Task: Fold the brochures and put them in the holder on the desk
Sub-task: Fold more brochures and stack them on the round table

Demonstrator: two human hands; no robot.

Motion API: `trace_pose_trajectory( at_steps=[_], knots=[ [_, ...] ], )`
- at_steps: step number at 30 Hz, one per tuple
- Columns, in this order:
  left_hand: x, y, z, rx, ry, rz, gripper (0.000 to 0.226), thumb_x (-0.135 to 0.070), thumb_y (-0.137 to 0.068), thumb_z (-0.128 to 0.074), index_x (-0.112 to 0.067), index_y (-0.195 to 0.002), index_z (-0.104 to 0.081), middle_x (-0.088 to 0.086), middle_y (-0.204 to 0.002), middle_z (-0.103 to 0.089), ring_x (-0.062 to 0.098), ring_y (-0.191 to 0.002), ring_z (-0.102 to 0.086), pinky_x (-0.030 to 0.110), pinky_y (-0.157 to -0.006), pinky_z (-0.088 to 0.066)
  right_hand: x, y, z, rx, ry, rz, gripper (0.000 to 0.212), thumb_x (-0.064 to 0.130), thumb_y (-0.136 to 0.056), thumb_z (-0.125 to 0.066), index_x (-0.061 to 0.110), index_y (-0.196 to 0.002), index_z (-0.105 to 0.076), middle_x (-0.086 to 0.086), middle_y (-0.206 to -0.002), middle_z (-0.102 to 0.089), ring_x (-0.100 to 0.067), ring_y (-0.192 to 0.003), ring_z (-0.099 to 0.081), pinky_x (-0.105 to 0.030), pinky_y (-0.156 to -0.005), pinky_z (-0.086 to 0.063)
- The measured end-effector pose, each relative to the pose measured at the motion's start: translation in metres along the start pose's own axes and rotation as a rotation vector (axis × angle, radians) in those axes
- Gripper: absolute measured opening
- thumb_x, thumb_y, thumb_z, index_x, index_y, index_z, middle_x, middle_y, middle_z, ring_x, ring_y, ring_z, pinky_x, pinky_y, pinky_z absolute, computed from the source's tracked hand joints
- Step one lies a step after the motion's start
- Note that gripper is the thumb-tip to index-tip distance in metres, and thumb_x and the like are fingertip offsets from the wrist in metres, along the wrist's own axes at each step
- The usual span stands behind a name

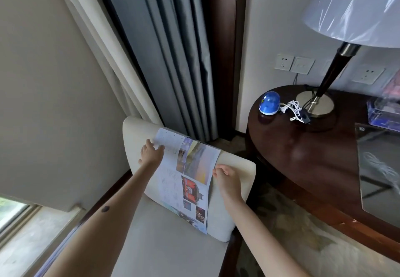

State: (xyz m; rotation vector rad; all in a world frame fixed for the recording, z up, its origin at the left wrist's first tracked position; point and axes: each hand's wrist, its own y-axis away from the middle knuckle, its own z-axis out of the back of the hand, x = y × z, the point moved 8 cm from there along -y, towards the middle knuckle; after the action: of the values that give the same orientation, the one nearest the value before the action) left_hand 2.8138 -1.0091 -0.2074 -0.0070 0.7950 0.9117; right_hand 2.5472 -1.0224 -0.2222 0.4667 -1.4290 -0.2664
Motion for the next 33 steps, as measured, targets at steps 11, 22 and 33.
trace_pose_trajectory(
  at_steps=[11,22,33],
  knots=[
    [0.019,0.016,0.053,-0.155,0.237,-0.039,0.037,-0.035,-0.096,-0.043,0.0,-0.097,-0.057,0.01,-0.09,-0.055,0.028,-0.09,-0.051,0.034,-0.071,-0.04,0.002,-0.001,-0.012,0.056,-0.081,-0.041,0.009,0.01,-0.089,-0.051,0.01,-0.097,-0.048,-0.007,-0.084,-0.049,-0.021,-0.081,-0.048,-0.035,-0.083,-0.046],
    [0.125,0.106,0.192,-0.226,0.235,-0.096,0.038,-0.033,-0.092,-0.056,-0.008,-0.064,-0.049,-0.001,-0.064,-0.039,0.013,-0.059,-0.035,0.024,-0.053,-0.025,0.001,0.045,-0.144,0.635,-0.256,-0.286,0.034,0.049,-0.087,-0.053,0.023,-0.104,-0.065,-0.004,-0.097,-0.072,-0.021,-0.09,-0.067,-0.034,-0.078,-0.05],
    [0.374,0.266,0.314,-0.377,0.22,0.283,0.024,-0.033,-0.092,-0.054,-0.011,-0.093,-0.062,0.003,-0.096,-0.06,0.018,-0.088,-0.053,0.028,-0.071,-0.038,-0.052,0.221,-0.321,1.042,0.001,-0.315,0.014,0.01,-0.094,-0.047,0.017,-0.094,-0.059,0.001,-0.071,-0.068,-0.011,-0.065,-0.064,-0.022,-0.057,-0.052]
  ],
)
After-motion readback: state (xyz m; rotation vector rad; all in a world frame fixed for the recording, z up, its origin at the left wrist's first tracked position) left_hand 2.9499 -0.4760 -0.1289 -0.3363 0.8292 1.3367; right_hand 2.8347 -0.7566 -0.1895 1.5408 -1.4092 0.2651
